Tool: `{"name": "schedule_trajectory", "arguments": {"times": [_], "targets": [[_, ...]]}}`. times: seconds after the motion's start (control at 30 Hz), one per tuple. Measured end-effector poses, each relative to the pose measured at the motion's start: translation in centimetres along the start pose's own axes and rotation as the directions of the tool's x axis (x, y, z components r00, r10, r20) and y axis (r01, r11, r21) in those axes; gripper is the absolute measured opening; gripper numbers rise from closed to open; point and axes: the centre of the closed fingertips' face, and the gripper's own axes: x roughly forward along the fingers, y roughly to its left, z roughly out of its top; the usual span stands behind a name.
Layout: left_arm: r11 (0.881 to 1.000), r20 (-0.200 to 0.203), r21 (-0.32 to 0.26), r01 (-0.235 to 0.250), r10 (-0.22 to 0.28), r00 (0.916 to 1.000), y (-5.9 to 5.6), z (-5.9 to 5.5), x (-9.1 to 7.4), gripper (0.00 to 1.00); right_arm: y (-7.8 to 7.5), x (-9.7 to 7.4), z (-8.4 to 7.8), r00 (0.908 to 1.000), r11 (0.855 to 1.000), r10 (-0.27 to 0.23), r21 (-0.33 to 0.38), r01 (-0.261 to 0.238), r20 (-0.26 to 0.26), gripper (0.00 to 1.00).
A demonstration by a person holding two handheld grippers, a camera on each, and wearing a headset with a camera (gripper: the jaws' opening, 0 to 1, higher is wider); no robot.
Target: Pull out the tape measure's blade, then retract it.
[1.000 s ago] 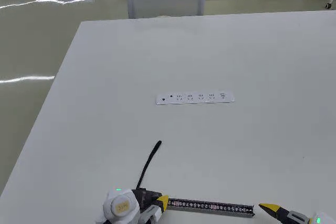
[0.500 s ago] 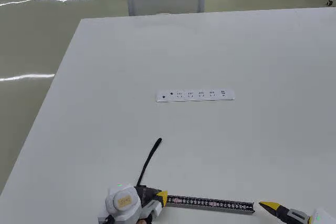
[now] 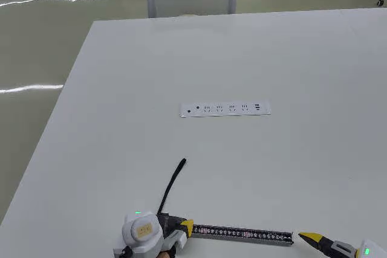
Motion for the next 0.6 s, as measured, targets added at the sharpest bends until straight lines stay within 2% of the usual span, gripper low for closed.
{"name": "schedule_trajectory", "arguments": {"times": [0.6], "targets": [[1.000, 0.004, 0.002, 0.003, -0.003, 1.0000, -0.1, 0.0, -0.1, 0.69, -1.6, 0.8, -1.6, 0.9988, 1.000, 0.016, -0.008, -0.016, -0.047, 0.47]]}}
